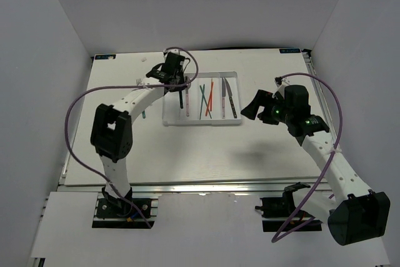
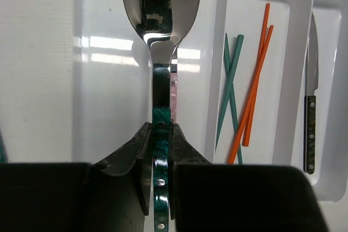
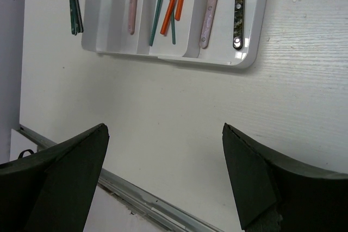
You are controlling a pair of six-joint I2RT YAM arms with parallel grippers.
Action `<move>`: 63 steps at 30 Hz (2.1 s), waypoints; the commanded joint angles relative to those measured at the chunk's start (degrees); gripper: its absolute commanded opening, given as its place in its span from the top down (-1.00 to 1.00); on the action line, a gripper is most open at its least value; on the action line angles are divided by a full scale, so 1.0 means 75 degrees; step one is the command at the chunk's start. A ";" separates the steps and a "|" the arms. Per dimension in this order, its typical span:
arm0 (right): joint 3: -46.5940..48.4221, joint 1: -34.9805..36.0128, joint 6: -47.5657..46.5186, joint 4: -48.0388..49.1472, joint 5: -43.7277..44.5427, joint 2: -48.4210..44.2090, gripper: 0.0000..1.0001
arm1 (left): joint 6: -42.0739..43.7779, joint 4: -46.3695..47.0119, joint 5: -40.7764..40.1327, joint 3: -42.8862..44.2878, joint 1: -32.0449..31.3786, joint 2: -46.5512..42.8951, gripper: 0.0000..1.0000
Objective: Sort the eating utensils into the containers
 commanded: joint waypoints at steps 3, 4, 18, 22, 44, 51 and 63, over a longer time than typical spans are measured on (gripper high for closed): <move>0.0239 -0.0061 -0.0319 -0.0103 0.0189 -0.0018 -0.79 | 0.0138 -0.0551 0.0317 0.1138 -0.0125 0.0974 1.00; 0.0227 -0.0061 -0.0342 -0.0103 0.0177 -0.0006 -0.79 | 0.0091 -0.0575 0.0316 0.1291 -0.0137 0.1070 1.00; -0.0078 -0.0061 -0.0296 0.0225 -0.0010 0.0217 -0.79 | -0.0168 -0.0505 0.0539 0.1585 -0.0231 0.1902 1.00; -0.0066 -0.0049 -0.0319 0.0225 -0.0010 0.0240 -0.79 | -0.0168 -0.0611 0.0445 0.1656 -0.0231 0.2043 0.97; -0.0101 -0.0073 -0.0389 0.0260 -0.0034 0.0310 -0.79 | -0.0003 -0.0927 0.0445 0.2124 -0.0231 0.1916 -0.27; -0.0031 -0.0061 -0.0436 0.0178 0.0072 0.0299 -0.79 | 0.0055 -0.1103 -0.0282 0.1995 -0.0184 0.0685 -0.79; -0.0101 -0.0085 -0.0787 -0.0010 0.0189 0.0146 -0.79 | 0.0992 -0.2132 0.0070 0.1607 0.2111 0.0717 -0.95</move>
